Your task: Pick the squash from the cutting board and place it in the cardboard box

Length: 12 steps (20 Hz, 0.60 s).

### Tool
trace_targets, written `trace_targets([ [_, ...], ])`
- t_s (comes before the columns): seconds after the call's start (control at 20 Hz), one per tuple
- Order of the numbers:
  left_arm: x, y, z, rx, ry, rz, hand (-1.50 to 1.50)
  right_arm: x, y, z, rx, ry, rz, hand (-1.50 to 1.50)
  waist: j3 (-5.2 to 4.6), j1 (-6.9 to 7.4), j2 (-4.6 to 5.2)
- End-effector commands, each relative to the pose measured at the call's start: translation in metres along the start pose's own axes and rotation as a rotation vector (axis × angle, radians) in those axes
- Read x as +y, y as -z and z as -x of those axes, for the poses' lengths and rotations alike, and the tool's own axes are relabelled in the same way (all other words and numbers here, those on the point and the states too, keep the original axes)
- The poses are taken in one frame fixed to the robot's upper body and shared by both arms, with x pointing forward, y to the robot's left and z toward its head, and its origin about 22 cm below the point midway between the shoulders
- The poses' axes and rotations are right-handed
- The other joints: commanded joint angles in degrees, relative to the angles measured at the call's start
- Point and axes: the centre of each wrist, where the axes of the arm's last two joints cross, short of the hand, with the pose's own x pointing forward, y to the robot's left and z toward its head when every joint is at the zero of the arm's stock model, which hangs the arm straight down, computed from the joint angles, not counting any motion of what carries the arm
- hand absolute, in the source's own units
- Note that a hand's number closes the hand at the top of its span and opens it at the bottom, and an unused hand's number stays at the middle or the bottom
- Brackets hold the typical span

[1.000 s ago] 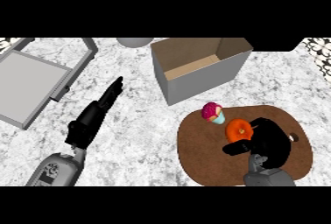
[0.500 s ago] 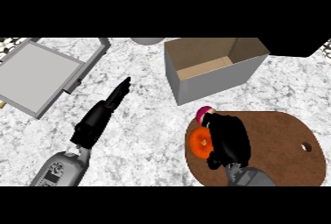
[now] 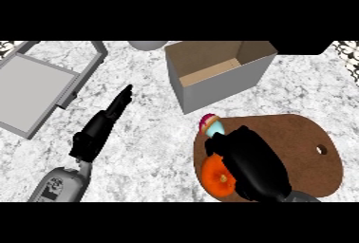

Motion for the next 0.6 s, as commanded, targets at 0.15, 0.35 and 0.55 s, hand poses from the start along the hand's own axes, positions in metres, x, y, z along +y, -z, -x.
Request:
trace_targets([
  [0.15,0.001,-0.013,0.001,-0.006,-0.012,-0.015,0.00,-0.072,-0.041,0.004,-0.159,0.054,0.085,1.50,0.00,-0.70,-0.10],
  [0.35,0.016,-0.004,0.002,0.000,0.014,-0.022,0.00,-0.107,-0.066,-0.009,-0.161,0.183,0.219,1.50,-0.01,-1.07,-0.10],
  [0.55,-0.004,0.001,0.002,-0.007,-0.003,-0.003,0.00,-0.129,-0.075,-0.013,-0.095,0.227,0.250,1.50,-0.04,-0.92,-0.08],
])
